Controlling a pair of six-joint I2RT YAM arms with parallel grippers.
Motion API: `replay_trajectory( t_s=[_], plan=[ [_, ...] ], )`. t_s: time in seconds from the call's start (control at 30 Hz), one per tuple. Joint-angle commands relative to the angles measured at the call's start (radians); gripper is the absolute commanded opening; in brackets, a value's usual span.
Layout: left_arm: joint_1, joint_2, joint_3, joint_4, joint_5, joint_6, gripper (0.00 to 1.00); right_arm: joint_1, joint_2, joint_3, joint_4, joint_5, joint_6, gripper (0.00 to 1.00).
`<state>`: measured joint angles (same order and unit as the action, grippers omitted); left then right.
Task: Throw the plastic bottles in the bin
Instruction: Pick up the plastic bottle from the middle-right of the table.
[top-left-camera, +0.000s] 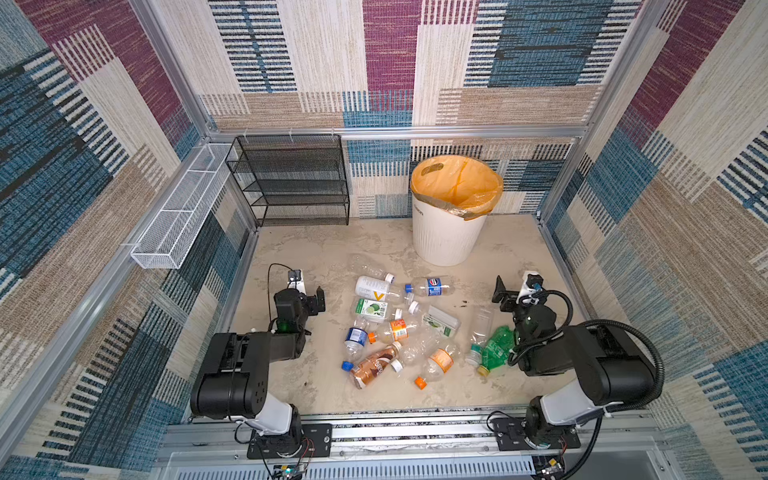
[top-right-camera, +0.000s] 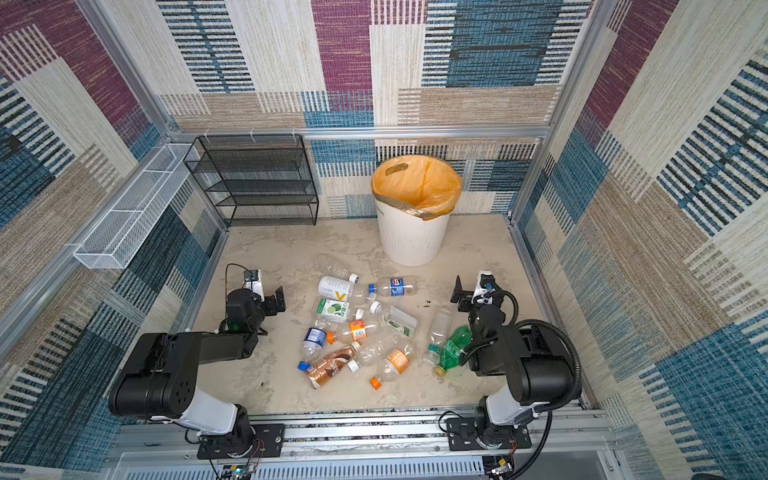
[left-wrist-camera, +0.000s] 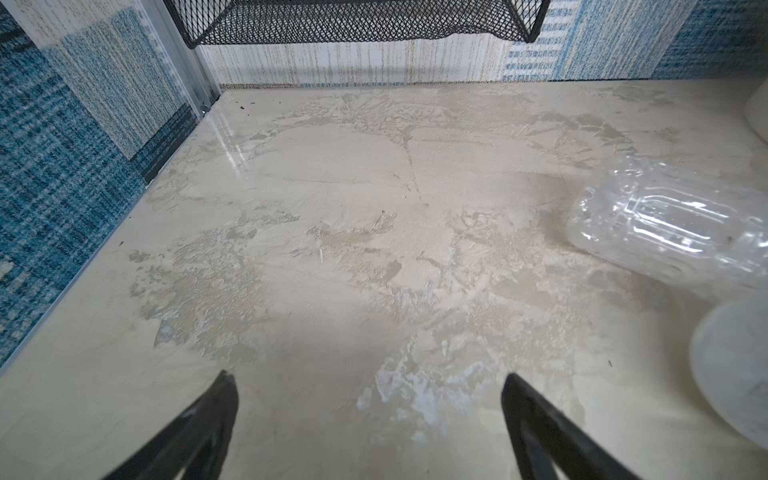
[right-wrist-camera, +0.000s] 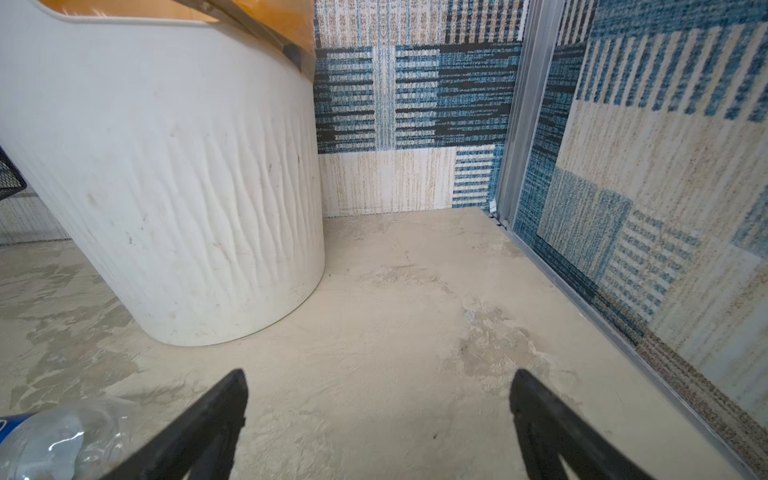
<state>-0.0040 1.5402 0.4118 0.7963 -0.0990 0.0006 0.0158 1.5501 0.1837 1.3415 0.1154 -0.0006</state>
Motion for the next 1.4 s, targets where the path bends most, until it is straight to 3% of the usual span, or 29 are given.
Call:
replay_trajectory(
  t_s=[0.0, 0.93, 1.07, 1.17, 1.23, 1.3, 1.37],
  plan=[
    [0.004, 0.001, 0.013, 0.029, 0.021, 0.014, 0.99, 0.001, 0.001, 0.002, 0.038, 0.006, -0.004, 0.99],
    [0.015, 0.003, 0.021, 0.018, 0.046, 0.009, 0.99, 0.001, 0.003, 0.004, 0.032, 0.005, -0.003, 0.99],
    [0.018, 0.002, 0.020, 0.017, 0.051, 0.008, 0.87, -0.003, 0.002, 0.005, 0.029, -0.004, 0.000, 0.99],
    [0.022, -0.026, 0.021, -0.002, 0.008, -0.012, 0.84, -0.008, -0.013, 0.011, 0.010, -0.006, 0.005, 0.89],
    [0.029, -0.101, 0.040, -0.098, 0.035, -0.011, 0.84, -0.008, -0.052, 0.040, -0.098, 0.005, 0.011, 0.85],
    [0.026, -0.153, 0.073, -0.199, 0.045, 0.000, 0.83, -0.008, -0.037, 0.028, -0.043, 0.008, 0.006, 0.83],
    [0.018, -0.207, 0.106, -0.278, -0.018, -0.020, 0.79, -0.007, -0.043, 0.031, -0.049, 0.009, 0.004, 0.82]
  ],
)
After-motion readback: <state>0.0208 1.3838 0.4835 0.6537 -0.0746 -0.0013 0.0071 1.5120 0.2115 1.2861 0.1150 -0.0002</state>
